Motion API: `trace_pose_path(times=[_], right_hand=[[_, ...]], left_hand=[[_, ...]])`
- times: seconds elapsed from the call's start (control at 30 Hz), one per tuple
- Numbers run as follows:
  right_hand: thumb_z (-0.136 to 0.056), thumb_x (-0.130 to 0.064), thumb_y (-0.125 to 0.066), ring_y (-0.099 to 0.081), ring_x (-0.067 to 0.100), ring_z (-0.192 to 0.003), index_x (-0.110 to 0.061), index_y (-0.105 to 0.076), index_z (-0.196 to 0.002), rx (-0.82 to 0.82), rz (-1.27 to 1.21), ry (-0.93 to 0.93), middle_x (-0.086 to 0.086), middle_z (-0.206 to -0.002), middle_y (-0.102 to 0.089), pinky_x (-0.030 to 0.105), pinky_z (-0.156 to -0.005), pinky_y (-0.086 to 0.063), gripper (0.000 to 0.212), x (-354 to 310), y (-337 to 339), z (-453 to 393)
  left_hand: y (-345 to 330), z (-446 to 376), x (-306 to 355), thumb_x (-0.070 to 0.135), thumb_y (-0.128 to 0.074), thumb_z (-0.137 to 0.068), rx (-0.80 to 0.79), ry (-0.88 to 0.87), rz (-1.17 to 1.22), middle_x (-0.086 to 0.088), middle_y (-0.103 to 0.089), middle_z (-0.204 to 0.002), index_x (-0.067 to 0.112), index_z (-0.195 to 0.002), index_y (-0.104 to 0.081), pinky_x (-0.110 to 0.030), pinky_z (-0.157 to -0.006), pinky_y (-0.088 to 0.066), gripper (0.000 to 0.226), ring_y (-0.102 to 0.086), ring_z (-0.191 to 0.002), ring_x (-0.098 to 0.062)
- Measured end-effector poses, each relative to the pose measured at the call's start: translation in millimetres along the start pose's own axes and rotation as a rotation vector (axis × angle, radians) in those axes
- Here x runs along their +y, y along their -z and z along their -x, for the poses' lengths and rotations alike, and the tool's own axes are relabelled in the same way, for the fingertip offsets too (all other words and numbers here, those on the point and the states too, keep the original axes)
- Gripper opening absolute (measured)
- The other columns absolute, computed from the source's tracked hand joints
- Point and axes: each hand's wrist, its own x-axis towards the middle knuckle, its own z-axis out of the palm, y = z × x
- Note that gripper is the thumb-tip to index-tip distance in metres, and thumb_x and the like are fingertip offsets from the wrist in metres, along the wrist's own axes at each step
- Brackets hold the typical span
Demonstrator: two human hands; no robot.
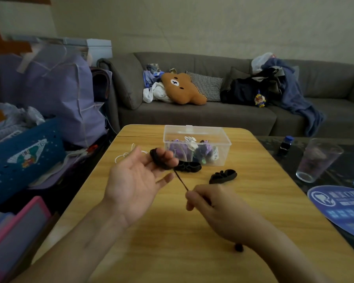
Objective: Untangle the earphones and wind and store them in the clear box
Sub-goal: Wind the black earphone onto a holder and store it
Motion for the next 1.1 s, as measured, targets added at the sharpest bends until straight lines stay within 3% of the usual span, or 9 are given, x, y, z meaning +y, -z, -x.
trace_pose_path(times=[0.1,0.23,0.37,0.43,0.6,0.8,0.97,1.03,1.1], right_hand=[[-0.102,-0.045,-0.051,-0.052,-0.004,-0.06,-0.029,-0.07,-0.101,-0.075,0.005,0.093,-0.015,-0.063,-0.054,0.015,-0.054,-0.037,0.025,-11,-11,4],[-0.102,-0.042,-0.052,-0.058,0.013,-0.062,-0.019,-0.07,-0.09,0.007,-0.087,0.238,-0.002,-0.066,-0.061,0.025,-0.057,-0.045,0.031,-20,-13,7],[-0.098,-0.047,-0.049,-0.055,0.007,-0.052,-0.023,-0.073,-0.088,0.213,-0.206,0.248,-0.012,-0.059,-0.06,0.021,-0.049,-0.046,0.035,-19,2,12],[-0.094,-0.048,-0.054,-0.048,0.006,-0.046,-0.026,-0.074,-0.081,0.311,-0.207,0.225,-0.01,-0.054,-0.057,0.017,-0.045,-0.036,0.032,-12,10,13],[-0.085,-0.045,-0.07,-0.046,0.005,-0.048,-0.026,-0.074,-0.071,0.403,-0.281,0.076,0.003,-0.059,-0.063,0.02,-0.048,-0.041,0.024,12,24,6],[-0.097,-0.047,-0.055,-0.061,0.012,-0.06,-0.034,-0.07,-0.088,0.061,-0.128,-0.047,0.0,-0.071,-0.067,0.028,-0.057,-0.056,0.021,14,9,-1],[-0.099,-0.039,-0.057,-0.061,-0.002,-0.086,-0.038,-0.066,-0.109,0.049,-0.05,0.055,-0.016,-0.091,-0.067,0.019,-0.082,-0.053,0.014,-2,-20,-3],[-0.1,-0.034,-0.057,-0.059,0.001,-0.089,-0.034,-0.064,-0.121,0.088,-0.029,0.117,-0.016,-0.093,-0.066,0.015,-0.08,-0.048,0.023,-8,-28,-3],[-0.102,-0.028,-0.054,-0.059,0.003,-0.093,-0.029,-0.062,-0.13,0.109,-0.03,0.134,-0.014,-0.1,-0.067,0.015,-0.082,-0.046,0.029,-11,-32,-3]], left_hand=[[11,-4,-6,0.042,-0.028,-0.105,-0.004,-0.129,-0.303,-0.007,-0.069,-0.125,0.008,-0.125,-0.06,-0.043,-0.111,-0.035,0.052,-0.062,-0.123,-0.018],[13,1,-19,0.054,-0.031,-0.099,-0.063,-0.198,-0.85,0.016,-0.063,-0.125,0.025,-0.127,-0.059,-0.008,-0.096,-0.037,0.049,-0.051,-0.121,0.01],[17,1,-31,0.065,-0.033,-0.094,-0.169,-0.187,-1.099,0.007,-0.067,-0.097,0.025,-0.102,-0.066,-0.04,-0.092,-0.047,0.053,-0.061,-0.101,-0.013],[16,1,-31,0.064,-0.033,-0.093,-0.184,-0.224,-1.159,0.006,-0.062,-0.078,0.02,-0.084,-0.063,-0.04,-0.081,-0.048,0.055,-0.059,-0.079,-0.013],[1,3,-26,0.038,-0.04,-0.105,-0.067,-0.146,-0.927,0.003,-0.034,-0.056,0.018,-0.061,-0.038,-0.032,-0.057,-0.024,0.048,-0.029,-0.055,-0.015],[6,-5,-18,0.03,-0.037,-0.105,0.174,0.202,-0.245,0.0,-0.041,-0.057,0.017,-0.067,-0.042,-0.032,-0.06,-0.025,0.04,-0.032,-0.046,-0.013],[7,-4,-7,0.038,-0.029,-0.105,0.135,0.122,-0.053,-0.01,-0.072,-0.093,0.008,-0.099,-0.064,-0.041,-0.091,-0.042,0.046,-0.069,-0.087,-0.022],[3,-3,-8,0.04,-0.027,-0.105,0.087,0.075,-0.101,-0.014,-0.072,-0.115,0.003,-0.116,-0.063,-0.045,-0.108,-0.036,0.053,-0.068,-0.111,-0.025],[-4,-1,-10,0.036,-0.028,-0.106,0.06,0.022,-0.244,-0.016,-0.068,-0.126,0.001,-0.129,-0.058,-0.035,-0.109,-0.038,0.052,-0.059,-0.126,-0.028]])
